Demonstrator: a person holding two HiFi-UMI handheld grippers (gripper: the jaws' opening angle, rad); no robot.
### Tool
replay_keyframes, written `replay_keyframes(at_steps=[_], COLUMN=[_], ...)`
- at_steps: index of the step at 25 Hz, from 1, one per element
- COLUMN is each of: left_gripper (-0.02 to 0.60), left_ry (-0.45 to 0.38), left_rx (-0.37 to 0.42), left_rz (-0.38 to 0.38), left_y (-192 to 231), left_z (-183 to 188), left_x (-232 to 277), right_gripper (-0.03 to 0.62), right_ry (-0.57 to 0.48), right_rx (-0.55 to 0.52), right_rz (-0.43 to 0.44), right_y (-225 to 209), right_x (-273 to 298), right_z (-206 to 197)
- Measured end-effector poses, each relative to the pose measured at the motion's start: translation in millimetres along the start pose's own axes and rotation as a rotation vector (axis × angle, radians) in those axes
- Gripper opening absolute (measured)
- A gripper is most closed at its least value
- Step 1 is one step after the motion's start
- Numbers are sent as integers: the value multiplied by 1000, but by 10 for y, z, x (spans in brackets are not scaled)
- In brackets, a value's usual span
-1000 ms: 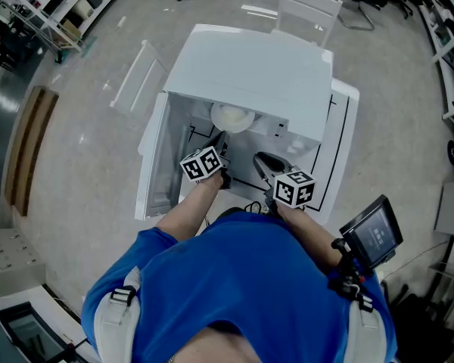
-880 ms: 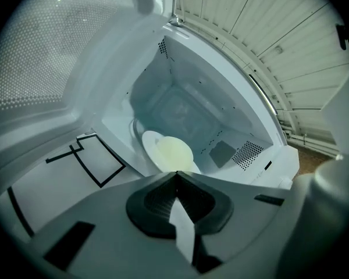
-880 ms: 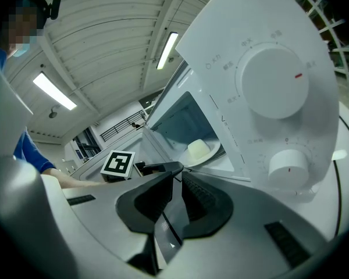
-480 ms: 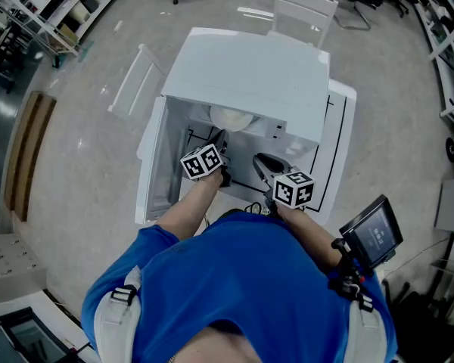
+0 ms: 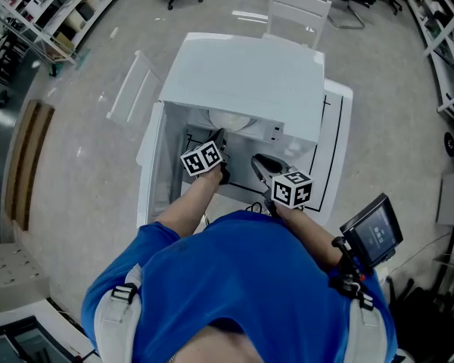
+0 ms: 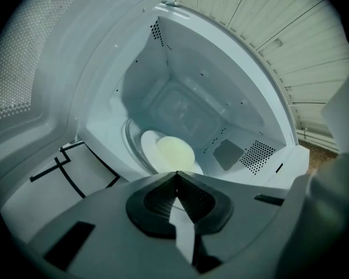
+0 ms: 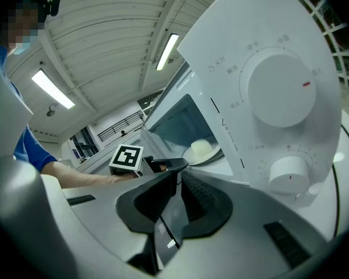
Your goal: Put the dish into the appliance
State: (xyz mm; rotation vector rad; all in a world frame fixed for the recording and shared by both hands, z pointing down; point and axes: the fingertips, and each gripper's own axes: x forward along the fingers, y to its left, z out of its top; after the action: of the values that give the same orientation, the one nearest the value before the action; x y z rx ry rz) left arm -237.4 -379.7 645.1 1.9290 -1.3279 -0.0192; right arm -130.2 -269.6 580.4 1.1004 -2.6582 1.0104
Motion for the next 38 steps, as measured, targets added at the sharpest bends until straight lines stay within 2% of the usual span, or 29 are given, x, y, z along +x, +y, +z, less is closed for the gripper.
replay_keyframes(at_steps=[19, 38], left_gripper=[6, 6], left_ry=[39, 26], left_rx=[18, 43], left_rz=[-2, -12], left_y=[-40, -79], left_z=[93, 135], left_x=[246, 223], right_gripper=[40, 40], right_ry=[-11, -11], right_rx=[2, -8], right_rz=[-25, -33], right_y=[-49, -52], right_x=[-34, -46], right_z=[1, 28])
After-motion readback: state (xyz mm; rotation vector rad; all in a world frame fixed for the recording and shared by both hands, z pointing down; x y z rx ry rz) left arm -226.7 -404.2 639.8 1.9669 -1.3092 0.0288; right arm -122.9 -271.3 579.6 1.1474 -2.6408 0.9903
